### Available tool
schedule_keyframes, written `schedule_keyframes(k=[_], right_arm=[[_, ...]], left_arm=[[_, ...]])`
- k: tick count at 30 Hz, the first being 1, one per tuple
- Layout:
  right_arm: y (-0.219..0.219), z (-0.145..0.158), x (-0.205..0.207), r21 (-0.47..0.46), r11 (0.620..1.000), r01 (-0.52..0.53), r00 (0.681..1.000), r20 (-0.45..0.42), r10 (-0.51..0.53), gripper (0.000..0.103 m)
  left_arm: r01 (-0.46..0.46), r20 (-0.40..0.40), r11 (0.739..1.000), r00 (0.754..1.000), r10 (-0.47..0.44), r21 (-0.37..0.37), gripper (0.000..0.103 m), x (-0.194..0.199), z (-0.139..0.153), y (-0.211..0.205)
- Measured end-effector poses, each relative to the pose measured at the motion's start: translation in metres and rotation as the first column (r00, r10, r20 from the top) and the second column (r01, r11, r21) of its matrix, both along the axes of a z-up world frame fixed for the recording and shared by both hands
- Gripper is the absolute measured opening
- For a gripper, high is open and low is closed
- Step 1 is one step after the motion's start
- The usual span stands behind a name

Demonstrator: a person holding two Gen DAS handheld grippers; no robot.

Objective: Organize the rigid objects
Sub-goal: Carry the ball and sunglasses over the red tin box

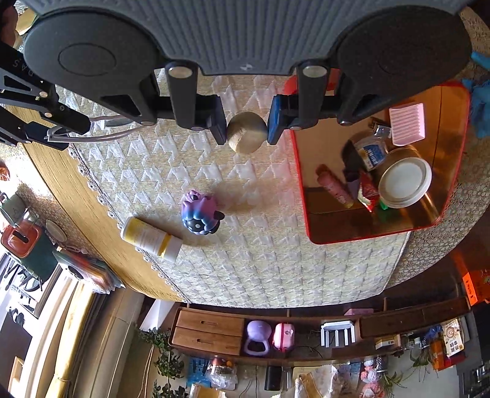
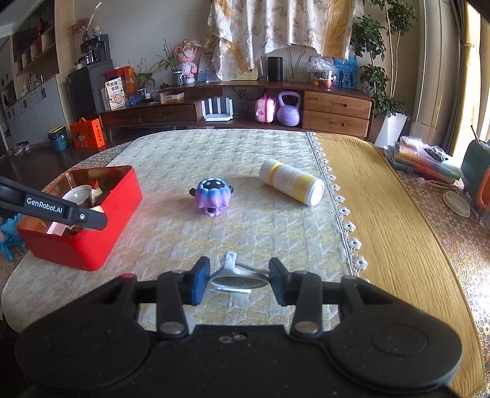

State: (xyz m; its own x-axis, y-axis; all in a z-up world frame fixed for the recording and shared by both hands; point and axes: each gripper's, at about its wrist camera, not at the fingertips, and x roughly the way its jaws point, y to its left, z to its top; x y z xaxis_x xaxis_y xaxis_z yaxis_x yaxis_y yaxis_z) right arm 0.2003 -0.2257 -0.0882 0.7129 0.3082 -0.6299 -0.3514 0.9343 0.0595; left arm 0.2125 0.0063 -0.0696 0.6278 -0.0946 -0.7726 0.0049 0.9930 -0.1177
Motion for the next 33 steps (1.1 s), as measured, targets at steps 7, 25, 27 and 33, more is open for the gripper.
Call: schedule_keyframes(k=[7,25,27,33], right_arm=[[0.017,0.018,-0.005,-0.011,0.999,-0.038,0.999,0.021,0.038,0.041],[0.118,0.078,0.019,0.091,0.968,-0.234,0.97,0.086,0.226,0.041],[0.131,0.079,0.021,0.09,0.962,-0.258,0.964,0.091,0.25,0.041],[0.168,0.071,0.033,0.086,0.946,-0.313,0.949,0.055,0.309,0.041]], left_arm=[[-0.031,0.011,0.999,0.999,0.031,-0.024,0.028,-0.016,0.009,0.031],[-0.134,0.035,0.991,0.99,0.134,-0.003,0.028,-0.026,0.02,0.122],[-0.145,0.033,0.989,0.989,0.145,-0.004,0.028,-0.023,0.019,0.133],[-0.165,-0.009,0.986,0.986,0.165,-0.016,0.028,-0.01,0.008,0.159]])
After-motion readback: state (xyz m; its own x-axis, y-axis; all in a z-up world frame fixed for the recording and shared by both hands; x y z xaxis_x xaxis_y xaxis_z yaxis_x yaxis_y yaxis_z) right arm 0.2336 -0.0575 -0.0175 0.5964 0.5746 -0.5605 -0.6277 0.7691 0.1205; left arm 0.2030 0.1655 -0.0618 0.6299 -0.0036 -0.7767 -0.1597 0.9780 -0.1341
